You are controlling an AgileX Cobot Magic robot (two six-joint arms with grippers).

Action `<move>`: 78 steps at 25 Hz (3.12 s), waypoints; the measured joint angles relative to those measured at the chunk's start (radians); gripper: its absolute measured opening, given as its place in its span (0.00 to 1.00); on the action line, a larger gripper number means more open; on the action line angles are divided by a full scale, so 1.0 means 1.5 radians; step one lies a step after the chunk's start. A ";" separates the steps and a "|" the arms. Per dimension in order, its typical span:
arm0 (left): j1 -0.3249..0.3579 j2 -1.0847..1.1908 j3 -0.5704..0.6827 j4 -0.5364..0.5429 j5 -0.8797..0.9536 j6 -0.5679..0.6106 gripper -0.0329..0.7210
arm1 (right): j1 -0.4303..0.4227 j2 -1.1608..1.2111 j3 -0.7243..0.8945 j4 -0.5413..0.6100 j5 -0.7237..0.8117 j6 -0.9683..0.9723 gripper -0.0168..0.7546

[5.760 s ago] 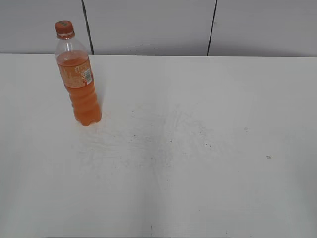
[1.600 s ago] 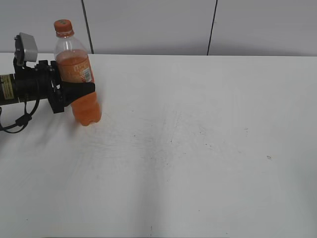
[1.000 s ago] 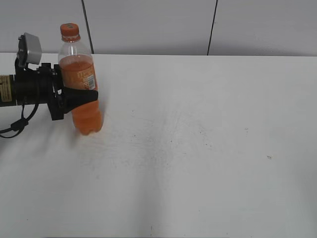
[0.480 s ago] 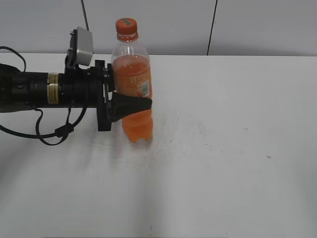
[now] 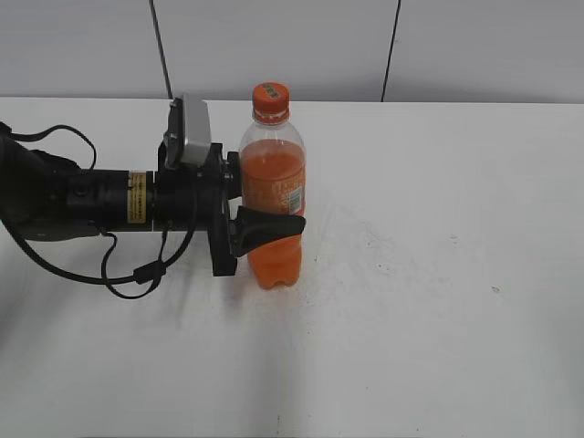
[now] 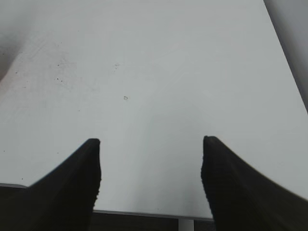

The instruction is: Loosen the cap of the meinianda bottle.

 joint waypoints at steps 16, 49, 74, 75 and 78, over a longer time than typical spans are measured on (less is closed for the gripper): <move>0.000 0.038 -0.001 -0.027 -0.017 0.028 0.60 | 0.000 0.000 0.000 0.000 0.000 0.000 0.66; 0.000 0.038 -0.002 -0.023 -0.018 0.029 0.60 | 0.000 0.377 -0.204 0.005 -0.041 -0.012 0.66; 0.000 0.039 -0.002 -0.029 -0.020 0.028 0.60 | 0.009 0.977 -0.652 0.055 0.098 0.149 0.66; 0.000 0.039 -0.002 -0.029 -0.020 0.028 0.60 | 0.016 0.991 -0.672 0.054 0.112 0.166 0.66; 0.000 0.039 -0.002 -0.030 -0.020 0.028 0.60 | 0.070 1.028 -0.725 0.045 0.127 0.215 0.66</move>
